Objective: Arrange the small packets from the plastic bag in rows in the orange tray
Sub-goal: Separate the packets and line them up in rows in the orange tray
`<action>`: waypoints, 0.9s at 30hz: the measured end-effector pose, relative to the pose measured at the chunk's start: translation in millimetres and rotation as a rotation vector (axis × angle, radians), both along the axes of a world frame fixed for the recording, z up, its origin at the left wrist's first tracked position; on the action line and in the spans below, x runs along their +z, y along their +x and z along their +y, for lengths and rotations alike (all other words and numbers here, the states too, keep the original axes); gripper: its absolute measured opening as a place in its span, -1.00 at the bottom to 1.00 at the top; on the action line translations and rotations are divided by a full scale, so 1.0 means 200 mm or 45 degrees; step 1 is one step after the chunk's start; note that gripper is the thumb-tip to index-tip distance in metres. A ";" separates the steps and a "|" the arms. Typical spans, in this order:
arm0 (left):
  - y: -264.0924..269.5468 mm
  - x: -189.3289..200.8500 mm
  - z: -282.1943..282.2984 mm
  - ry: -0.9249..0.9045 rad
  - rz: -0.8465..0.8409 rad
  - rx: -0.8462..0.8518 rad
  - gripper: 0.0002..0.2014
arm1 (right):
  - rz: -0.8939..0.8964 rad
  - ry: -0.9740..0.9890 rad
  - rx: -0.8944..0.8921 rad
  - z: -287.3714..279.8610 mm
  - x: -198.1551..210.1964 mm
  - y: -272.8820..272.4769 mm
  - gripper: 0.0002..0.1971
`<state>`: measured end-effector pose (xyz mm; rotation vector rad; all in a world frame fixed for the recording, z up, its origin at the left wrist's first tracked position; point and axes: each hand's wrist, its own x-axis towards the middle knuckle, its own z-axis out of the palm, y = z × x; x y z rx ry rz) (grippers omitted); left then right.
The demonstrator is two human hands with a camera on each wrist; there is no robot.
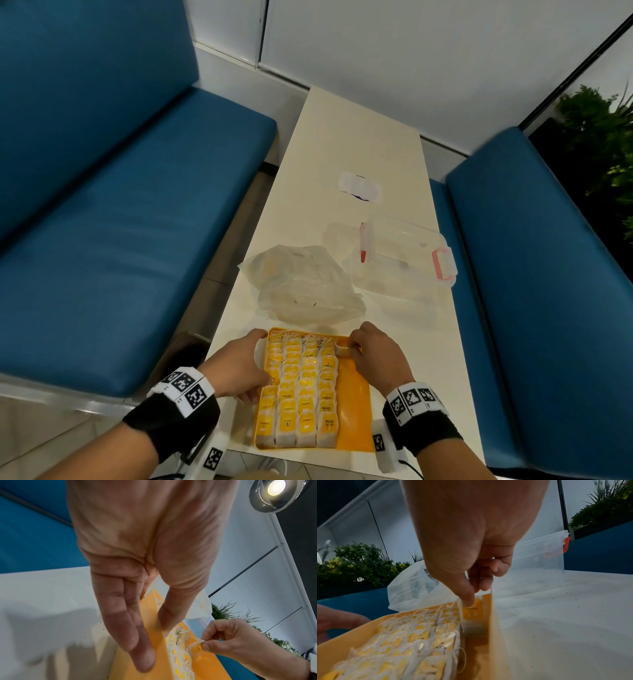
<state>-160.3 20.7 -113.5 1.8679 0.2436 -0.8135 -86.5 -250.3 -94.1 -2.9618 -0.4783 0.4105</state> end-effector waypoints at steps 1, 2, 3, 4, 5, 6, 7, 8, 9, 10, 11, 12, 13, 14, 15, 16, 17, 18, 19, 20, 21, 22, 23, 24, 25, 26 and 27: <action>0.00 0.00 0.00 -0.001 0.003 -0.003 -0.17 | -0.003 0.005 -0.008 0.00 -0.01 0.00 -0.85; -0.01 -0.01 0.00 -0.003 0.007 -0.008 -0.16 | -0.007 0.012 -0.018 0.01 -0.01 0.01 -0.86; -0.01 -0.01 0.00 -0.005 0.011 -0.015 -0.16 | -0.013 0.017 -0.026 0.01 -0.02 0.01 -0.88; -0.01 -0.01 0.00 -0.008 0.016 -0.023 -0.15 | -0.019 0.020 -0.029 0.00 -0.03 0.02 -0.89; -0.02 -0.01 0.01 -0.014 0.022 -0.031 -0.15 | -0.027 0.022 -0.028 0.00 -0.03 0.02 -0.91; -0.02 -0.01 0.01 -0.020 0.026 -0.040 -0.15 | -0.037 0.025 -0.027 0.00 -0.04 0.02 -0.92; -0.03 -0.01 0.01 -0.025 0.026 -0.047 -0.15 | -0.047 0.028 -0.026 0.00 -0.04 0.02 -0.93; -0.03 0.00 0.01 -0.025 0.023 -0.050 -0.15 | -0.056 0.029 -0.024 0.00 -0.05 0.02 -0.94; -0.03 0.00 0.00 -0.023 0.018 -0.047 -0.16 | -0.061 0.023 -0.022 0.00 -0.06 0.02 -0.94; -0.04 0.00 0.00 -0.021 0.013 -0.043 -0.17 | -0.065 0.017 -0.019 0.00 -0.06 0.02 -0.93; -0.04 0.00 0.00 -0.021 0.007 -0.041 -0.18 | -0.072 0.013 -0.017 0.01 -0.06 0.02 -0.93; -0.04 -0.01 0.00 -0.021 0.005 -0.040 -0.19 | -0.079 0.018 -0.016 0.01 -0.06 0.02 -0.93; -0.04 -0.01 0.00 -0.023 0.005 -0.039 -0.19 | -0.082 0.027 -0.017 0.01 -0.07 0.02 -0.93; -0.04 -0.01 0.00 -0.028 0.007 -0.039 -0.19 | -0.083 0.037 -0.017 0.01 -0.07 0.02 -0.93; -0.05 -0.01 0.01 -0.035 0.009 -0.039 -0.19 | -0.082 0.045 -0.020 0.01 -0.07 0.02 -0.93; -0.05 -0.02 0.01 -0.041 0.010 -0.038 -0.19 | -0.079 0.056 -0.028 0.00 -0.07 0.01 -0.93; -0.05 -0.02 0.01 -0.046 0.008 -0.037 -0.19 | -0.076 0.067 -0.040 0.00 -0.07 0.01 -0.93; -0.05 -0.02 0.01 -0.050 0.006 -0.033 -0.19 | -0.073 0.076 -0.049 -0.01 -0.06 0.01 -0.92; -0.05 -0.03 0.01 -0.052 0.005 -0.029 -0.19 | -0.062 0.077 -0.059 -0.01 -0.06 0.00 -0.91; -0.05 -0.03 0.01 -0.050 0.005 -0.028 -0.18 | -0.046 0.076 -0.068 -0.02 -0.05 0.00 -0.91; -0.05 -0.03 0.02 -0.044 0.011 -0.031 -0.18 | -0.030 0.081 -0.079 -0.03 -0.04 -0.01 -0.90; -0.05 -0.03 0.02 -0.030 0.017 -0.040 -0.19 | -0.022 0.114 -0.105 -0.03 -0.02 -0.01 -0.87; -0.05 -0.01 0.03 0.004 0.017 -0.055 -0.23 | -0.018 0.181 -0.165 -0.04 0.00 -0.02 -0.83; -0.04 0.01 0.04 0.059 -0.004 -0.071 -0.29 | -0.018 0.282 -0.258 -0.04 0.02 -0.02 -0.78; -0.03 0.04 0.05 0.134 -0.057 -0.079 -0.38 | -0.019 0.390 -0.366 -0.04 0.05 -0.01 -0.72; 0.00 0.07 0.07 0.214 -0.149 -0.067 -0.51 | -0.012 0.489 -0.465 -0.03 0.08 0.01 -0.65; 0.03 0.11 0.08 0.288 -0.271 -0.032 -0.64 | 0.026 0.562 -0.549 -0.01 0.10 0.03 -0.56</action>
